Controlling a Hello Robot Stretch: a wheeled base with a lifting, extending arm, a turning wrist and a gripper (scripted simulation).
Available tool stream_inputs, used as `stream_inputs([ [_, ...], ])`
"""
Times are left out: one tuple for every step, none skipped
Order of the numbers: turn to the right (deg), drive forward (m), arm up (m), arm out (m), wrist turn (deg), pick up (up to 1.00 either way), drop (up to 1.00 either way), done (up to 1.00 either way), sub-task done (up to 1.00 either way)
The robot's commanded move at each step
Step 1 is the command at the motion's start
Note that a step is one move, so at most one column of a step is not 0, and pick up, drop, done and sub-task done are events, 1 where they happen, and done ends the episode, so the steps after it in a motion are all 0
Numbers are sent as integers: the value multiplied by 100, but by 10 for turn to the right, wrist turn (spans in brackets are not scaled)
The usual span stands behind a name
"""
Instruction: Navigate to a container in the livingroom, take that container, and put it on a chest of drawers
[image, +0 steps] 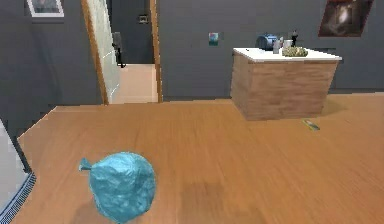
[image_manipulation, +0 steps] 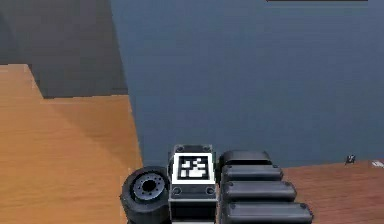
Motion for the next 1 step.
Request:
stream_inputs([
  [180,0,0,0,0,0,0,0,0],
])
